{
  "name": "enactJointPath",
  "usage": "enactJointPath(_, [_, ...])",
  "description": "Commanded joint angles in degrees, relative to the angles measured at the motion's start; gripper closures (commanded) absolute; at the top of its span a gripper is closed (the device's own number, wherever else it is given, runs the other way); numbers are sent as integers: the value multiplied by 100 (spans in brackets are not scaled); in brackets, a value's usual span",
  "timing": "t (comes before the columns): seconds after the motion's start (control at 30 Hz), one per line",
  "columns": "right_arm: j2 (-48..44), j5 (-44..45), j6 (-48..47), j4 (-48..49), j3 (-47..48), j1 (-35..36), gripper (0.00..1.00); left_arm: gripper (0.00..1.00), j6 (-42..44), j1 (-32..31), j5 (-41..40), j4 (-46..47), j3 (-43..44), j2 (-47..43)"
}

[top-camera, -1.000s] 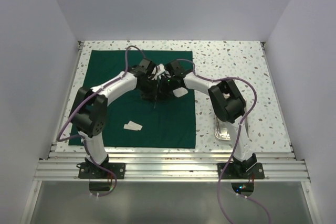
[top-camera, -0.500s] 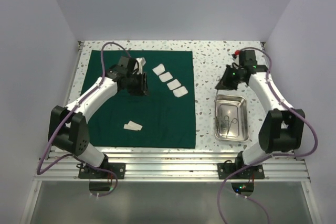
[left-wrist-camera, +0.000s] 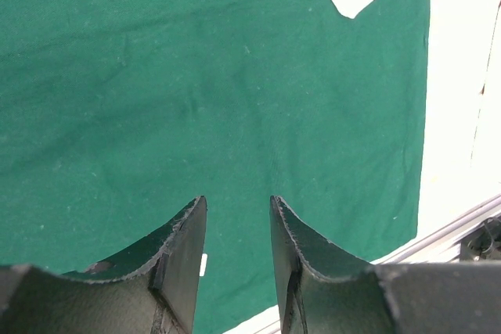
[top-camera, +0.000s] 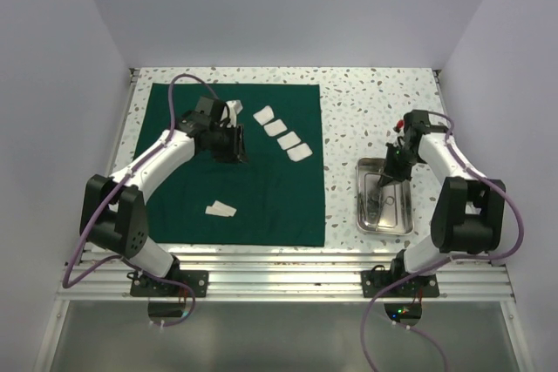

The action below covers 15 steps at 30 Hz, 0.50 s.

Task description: Prepare the surgical pack

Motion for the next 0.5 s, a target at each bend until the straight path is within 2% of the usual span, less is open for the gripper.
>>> enactJointPath(0.0, [208, -156, -154, 28, -85, -38, 100, 58, 177, 65, 163, 149, 26, 37])
enactJointPath(0.47, [560, -604, -181, -315, -269, -56, 99, 58, 221, 65, 215, 114, 114, 275])
